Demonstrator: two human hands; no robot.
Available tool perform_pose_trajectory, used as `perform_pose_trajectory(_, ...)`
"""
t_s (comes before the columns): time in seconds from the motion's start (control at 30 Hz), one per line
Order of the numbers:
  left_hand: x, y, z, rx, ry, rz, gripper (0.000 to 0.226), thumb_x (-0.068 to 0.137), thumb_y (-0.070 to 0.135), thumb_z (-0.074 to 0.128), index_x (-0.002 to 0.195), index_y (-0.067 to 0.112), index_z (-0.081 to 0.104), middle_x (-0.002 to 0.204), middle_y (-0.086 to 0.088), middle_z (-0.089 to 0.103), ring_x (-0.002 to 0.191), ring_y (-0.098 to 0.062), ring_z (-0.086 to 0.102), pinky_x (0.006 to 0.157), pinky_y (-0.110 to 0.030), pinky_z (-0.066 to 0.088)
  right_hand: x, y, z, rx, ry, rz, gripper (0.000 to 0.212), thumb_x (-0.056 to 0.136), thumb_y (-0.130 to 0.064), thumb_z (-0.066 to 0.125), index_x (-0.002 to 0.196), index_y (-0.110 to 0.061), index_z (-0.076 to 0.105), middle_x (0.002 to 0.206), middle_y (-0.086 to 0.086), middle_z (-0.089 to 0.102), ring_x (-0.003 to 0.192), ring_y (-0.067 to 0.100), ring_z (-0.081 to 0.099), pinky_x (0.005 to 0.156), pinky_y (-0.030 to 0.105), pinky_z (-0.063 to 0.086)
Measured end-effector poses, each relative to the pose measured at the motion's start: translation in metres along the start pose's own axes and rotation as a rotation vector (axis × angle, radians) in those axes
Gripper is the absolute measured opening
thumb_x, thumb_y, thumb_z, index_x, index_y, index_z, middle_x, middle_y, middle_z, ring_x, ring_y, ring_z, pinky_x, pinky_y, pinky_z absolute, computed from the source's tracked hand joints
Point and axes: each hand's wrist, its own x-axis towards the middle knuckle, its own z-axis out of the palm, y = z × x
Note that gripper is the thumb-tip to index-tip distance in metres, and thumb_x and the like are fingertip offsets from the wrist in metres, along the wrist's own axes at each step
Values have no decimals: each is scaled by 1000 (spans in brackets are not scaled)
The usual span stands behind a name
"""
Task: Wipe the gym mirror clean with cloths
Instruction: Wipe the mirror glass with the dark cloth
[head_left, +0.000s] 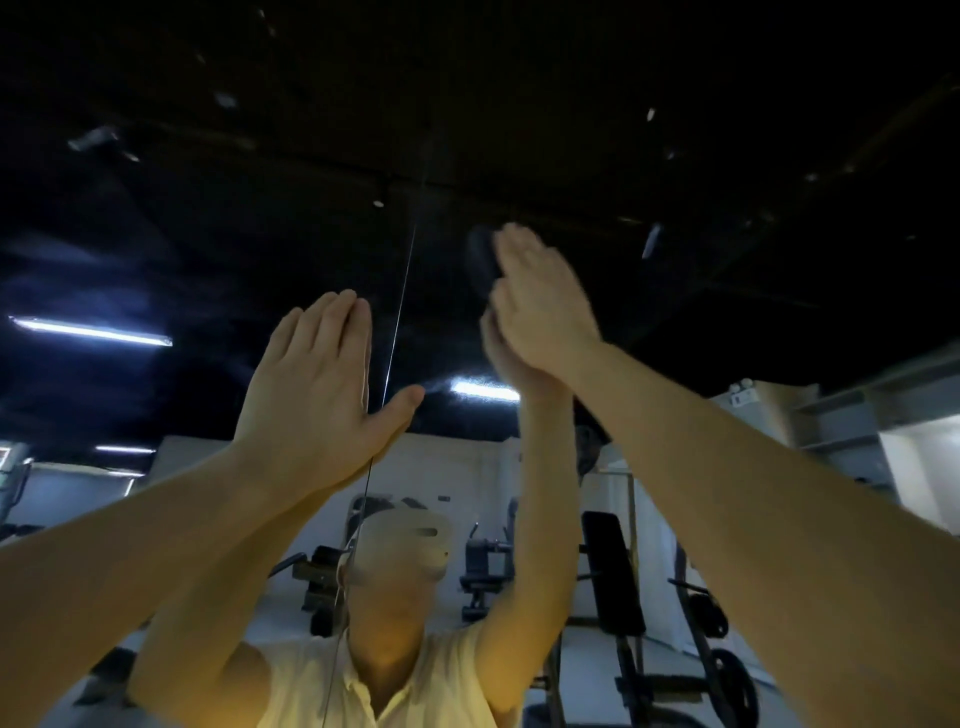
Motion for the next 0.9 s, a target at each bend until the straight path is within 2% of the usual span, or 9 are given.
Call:
perform_pose_trajectory(0.2, 2, 1, 2, -6, -7, -5, 104, 94, 77, 14, 159, -3, 26, 165, -23, 28, 154, -36, 26, 127, -51, 21, -45, 104, -5, -17, 63, 436, 57, 106, -25, 38, 158, -5, 29, 165, 15, 30, 154, 27, 26, 125, 47, 23)
perform_pose_trajectory(0.3, 2, 1, 1, -16, -13, -6, 104, 94, 77, 12, 160, -2, 25, 166, -22, 26, 155, -36, 23, 128, -51, 18, -67, 116, -3, 9, 74, 723, 58, 106, -24, 35, 158, 1, 28, 165, 20, 29, 153, 31, 26, 125, 47, 21)
perform_pose_trajectory(0.37, 2, 3, -1, -21, -23, -15, 105, 93, 78, 8, 161, -1, 21, 168, -22, 22, 156, -35, 20, 129, -50, 15, -63, 102, 1, 35, 100, 775, 59, 104, -25, 34, 155, 4, 31, 161, 23, 34, 150, 35, 30, 122, 48, 26)
perform_pose_trajectory(0.47, 3, 3, -2, -45, -44, -12, 106, 91, 79, 3, 163, 1, 15, 170, -19, 17, 158, -33, 14, 129, -48, 11, -41, 53, 5, 5, 152, 529, 62, 97, -28, 35, 150, 3, 40, 153, 24, 43, 142, 36, 39, 116, 49, 35)
perform_pose_trajectory(0.63, 3, -17, -4, -193, -46, 47, 83, 98, 59, 10, 163, 9, 21, 171, -11, 20, 158, -24, 14, 127, -38, 6, -19, -55, 8, 214, 59, 17, 58, 104, -16, 47, 159, -13, 31, 169, 7, 23, 157, 20, 16, 129, 39, 9)
perform_pose_trajectory(0.73, 3, -34, -9, -318, -85, 121, 84, 92, 53, 6, 163, 12, 20, 173, -5, 14, 159, -14, 7, 126, -29, -1, -55, -87, 10, 293, -49, -247, 60, 101, -11, 50, 159, -14, 32, 169, 6, 22, 158, 18, 11, 130, 38, 2)
perform_pose_trajectory(0.8, 2, -41, -13, -429, -117, 134, 86, 88, 54, 4, 163, 15, 19, 173, 1, 10, 157, -6, 3, 125, -22, -4, -100, -92, 12, 299, -92, -397, 63, 95, -8, 54, 156, -11, 38, 167, 10, 28, 157, 22, 16, 129, 42, 5)
perform_pose_trajectory(0.9, 1, -44, -17, -522, -150, 115, 77, 93, 49, 11, 163, 16, 19, 172, 6, 8, 153, 3, -3, 116, -8, -12, -156, -87, 18, 78, -174, -680, 68, 92, -22, 55, 156, -12, 36, 166, 10, 29, 157, 24, 14, 130, 43, 2)
